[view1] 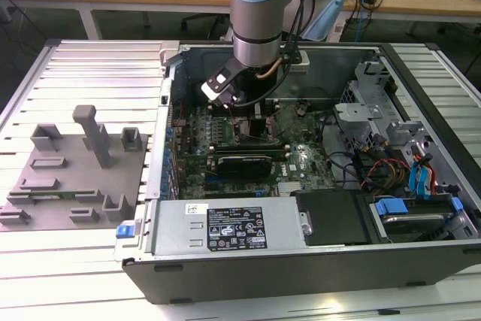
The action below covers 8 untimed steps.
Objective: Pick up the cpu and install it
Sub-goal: 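Place the cpu into insertion slot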
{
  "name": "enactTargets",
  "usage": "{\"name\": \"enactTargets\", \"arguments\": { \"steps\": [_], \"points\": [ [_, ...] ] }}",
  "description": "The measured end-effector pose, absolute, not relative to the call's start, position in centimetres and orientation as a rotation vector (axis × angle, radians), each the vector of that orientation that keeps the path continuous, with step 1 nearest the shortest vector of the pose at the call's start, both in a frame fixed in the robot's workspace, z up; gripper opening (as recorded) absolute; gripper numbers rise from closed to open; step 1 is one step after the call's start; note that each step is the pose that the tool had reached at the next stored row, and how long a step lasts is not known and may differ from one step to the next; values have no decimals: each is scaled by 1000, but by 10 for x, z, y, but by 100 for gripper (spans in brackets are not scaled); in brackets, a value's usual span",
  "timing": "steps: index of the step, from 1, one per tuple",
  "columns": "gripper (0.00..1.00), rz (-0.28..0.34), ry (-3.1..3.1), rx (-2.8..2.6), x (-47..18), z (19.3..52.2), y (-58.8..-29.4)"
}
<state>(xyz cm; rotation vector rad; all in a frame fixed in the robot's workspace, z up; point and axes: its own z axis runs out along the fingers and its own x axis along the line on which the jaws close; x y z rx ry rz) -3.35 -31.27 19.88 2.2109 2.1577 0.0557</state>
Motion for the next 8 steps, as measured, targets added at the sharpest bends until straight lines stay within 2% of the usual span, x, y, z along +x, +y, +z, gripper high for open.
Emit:
{"name": "enactTargets", "arguments": {
  "steps": [8],
  "points": [
    [54, 56, 2156, 2212, -33, 198, -313]
  ]
}}
